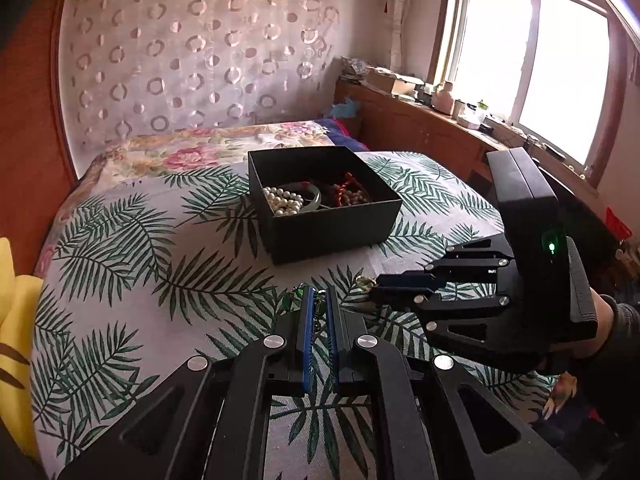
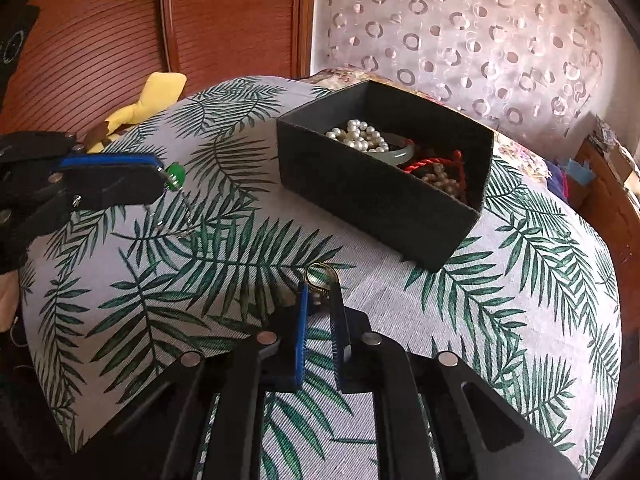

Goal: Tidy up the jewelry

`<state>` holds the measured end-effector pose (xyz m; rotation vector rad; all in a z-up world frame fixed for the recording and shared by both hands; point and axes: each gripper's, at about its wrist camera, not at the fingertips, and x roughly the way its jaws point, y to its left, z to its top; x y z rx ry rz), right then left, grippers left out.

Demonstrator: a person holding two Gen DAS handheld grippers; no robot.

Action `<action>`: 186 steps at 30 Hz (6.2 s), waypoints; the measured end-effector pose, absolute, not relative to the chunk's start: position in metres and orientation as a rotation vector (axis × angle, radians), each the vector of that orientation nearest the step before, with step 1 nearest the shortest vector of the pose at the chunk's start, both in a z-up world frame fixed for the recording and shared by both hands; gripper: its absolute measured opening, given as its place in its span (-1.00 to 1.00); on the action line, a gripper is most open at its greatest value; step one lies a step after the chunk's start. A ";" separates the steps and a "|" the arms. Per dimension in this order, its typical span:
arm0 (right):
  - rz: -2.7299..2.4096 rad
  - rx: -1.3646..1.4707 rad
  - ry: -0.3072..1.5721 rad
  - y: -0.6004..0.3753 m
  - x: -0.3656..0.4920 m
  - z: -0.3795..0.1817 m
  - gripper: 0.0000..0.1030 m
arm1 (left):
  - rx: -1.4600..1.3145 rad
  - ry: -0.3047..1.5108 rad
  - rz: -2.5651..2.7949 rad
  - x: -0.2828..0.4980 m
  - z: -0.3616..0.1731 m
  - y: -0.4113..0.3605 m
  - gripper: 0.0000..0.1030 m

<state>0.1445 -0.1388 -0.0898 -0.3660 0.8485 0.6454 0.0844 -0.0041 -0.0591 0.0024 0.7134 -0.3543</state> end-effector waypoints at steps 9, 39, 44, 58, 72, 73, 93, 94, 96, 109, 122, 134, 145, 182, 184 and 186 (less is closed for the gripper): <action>0.643 -0.318 0.798 -0.151 0.143 -0.069 -0.78 | 0.011 0.683 -0.346 0.090 -0.045 -0.004 -0.90; 0.582 -0.227 0.766 -0.181 0.215 -0.035 -0.76 | 0.058 0.649 -0.322 0.148 -0.014 -0.029 -0.90; 0.587 -0.215 0.753 -0.184 0.216 -0.033 -0.44 | 0.070 0.642 -0.318 0.161 -0.009 -0.036 -0.89; 0.573 -0.179 0.716 -0.204 0.205 -0.024 -0.44 | 0.079 0.688 -0.291 0.222 -0.016 -0.051 -0.89; 0.568 -0.146 0.701 -0.206 0.199 -0.026 -0.44 | 0.045 0.682 -0.229 0.236 -0.025 -0.038 -0.13; 0.566 -0.144 0.699 -0.206 0.198 -0.026 -0.44 | 0.043 0.675 -0.219 0.232 -0.023 -0.037 0.04; 0.456 -0.057 0.556 -0.210 0.162 0.001 0.88 | 0.013 0.548 -0.101 0.131 0.000 -0.007 0.85; 0.448 -0.052 0.543 -0.210 0.158 0.004 0.90 | 0.010 0.545 -0.099 0.126 0.001 -0.006 0.85; 0.440 -0.050 0.521 -0.210 0.149 0.008 0.95 | -0.002 0.532 -0.096 0.113 0.005 -0.003 0.85; 0.373 0.008 0.452 -0.223 0.094 0.023 0.95 | -0.023 0.526 -0.050 0.066 0.006 0.005 0.85; 0.343 0.020 0.445 -0.229 0.082 0.017 0.95 | -0.015 0.527 -0.035 0.054 0.001 0.004 0.85; 0.349 0.019 0.444 -0.227 0.080 0.018 0.95 | -0.019 0.527 -0.037 0.054 0.000 0.001 0.85; 0.351 0.015 0.452 -0.223 0.079 0.014 0.95 | -0.016 0.529 -0.034 0.053 -0.002 0.002 0.85; 0.351 0.016 0.450 -0.223 0.079 0.013 0.95 | -0.015 0.512 -0.042 0.051 0.002 0.002 0.85; 0.352 0.015 0.448 -0.222 0.079 0.013 0.95 | -0.016 0.511 -0.042 0.051 0.001 0.002 0.85; 0.351 0.015 0.450 -0.223 0.079 0.013 0.95 | -0.014 0.510 -0.040 0.050 0.002 0.002 0.85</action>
